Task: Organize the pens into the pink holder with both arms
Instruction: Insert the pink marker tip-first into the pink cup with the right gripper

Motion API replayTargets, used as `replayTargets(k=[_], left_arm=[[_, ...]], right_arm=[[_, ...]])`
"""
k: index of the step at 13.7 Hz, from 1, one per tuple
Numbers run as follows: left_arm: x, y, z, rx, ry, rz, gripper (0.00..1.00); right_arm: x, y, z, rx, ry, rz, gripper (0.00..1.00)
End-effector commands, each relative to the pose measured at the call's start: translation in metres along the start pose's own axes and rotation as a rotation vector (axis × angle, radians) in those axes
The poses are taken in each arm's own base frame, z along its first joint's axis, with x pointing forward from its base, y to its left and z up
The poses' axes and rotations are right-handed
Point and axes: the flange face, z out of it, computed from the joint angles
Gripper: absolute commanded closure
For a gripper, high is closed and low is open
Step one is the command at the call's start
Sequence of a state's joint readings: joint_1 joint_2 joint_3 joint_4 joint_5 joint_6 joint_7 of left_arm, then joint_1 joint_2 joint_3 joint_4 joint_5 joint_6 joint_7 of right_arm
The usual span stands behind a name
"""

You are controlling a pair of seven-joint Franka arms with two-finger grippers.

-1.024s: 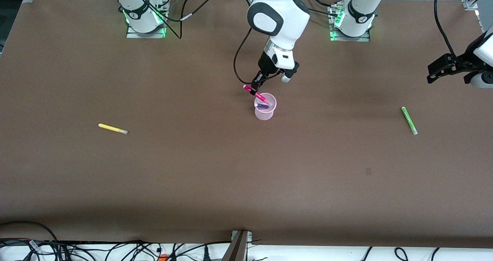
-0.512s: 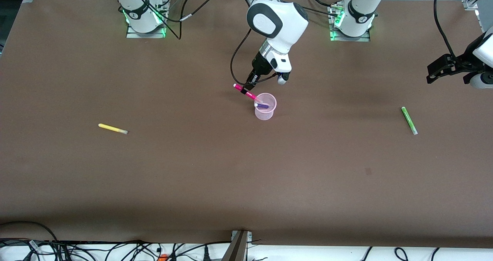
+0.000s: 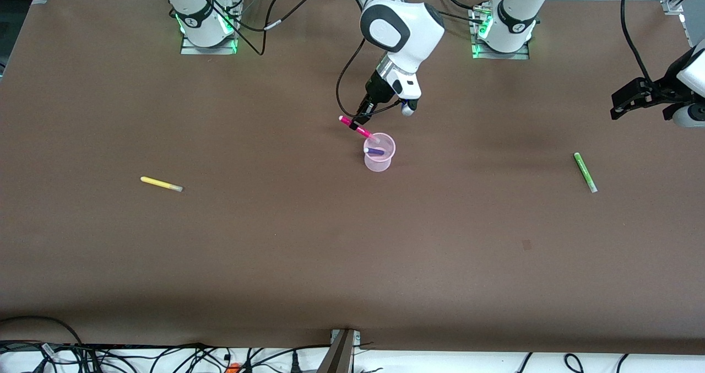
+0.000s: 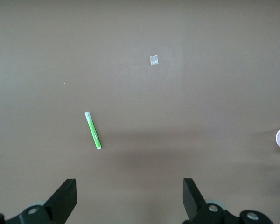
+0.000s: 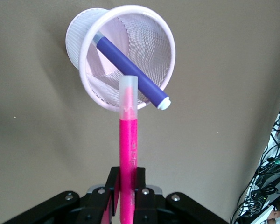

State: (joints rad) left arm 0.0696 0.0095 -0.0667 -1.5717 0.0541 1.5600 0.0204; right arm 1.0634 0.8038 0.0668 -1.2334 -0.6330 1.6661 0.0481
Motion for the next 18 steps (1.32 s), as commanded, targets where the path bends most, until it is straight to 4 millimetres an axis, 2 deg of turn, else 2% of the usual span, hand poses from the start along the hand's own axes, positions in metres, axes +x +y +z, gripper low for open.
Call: replayTargets(k=[1, 4, 8, 18], left_arm=[[-0.001, 0.001, -0.001, -0.011, -0.005, -0.007, 0.00], [-0.001, 0.001, -0.001, -0.011, -0.003, -0.008, 0.00], [0.000, 0.001, 0.000, -0.011, -0.003, -0.007, 0.00], [0.000, 0.002, -0.001, 0.007, -0.002, -0.003, 0.00]], right_arm=[[0.003, -0.002, -0.004, -0.028, 0.012, 0.013, 1.00], [0.005, -0.004, -0.002, -0.029, 0.013, 0.024, 1.00], [0.007, 0.003, 0.000, -0.034, 0.033, 0.045, 1.00], [0.006, 0.006, 0.003, -0.033, 0.030, 0.048, 1.00]])
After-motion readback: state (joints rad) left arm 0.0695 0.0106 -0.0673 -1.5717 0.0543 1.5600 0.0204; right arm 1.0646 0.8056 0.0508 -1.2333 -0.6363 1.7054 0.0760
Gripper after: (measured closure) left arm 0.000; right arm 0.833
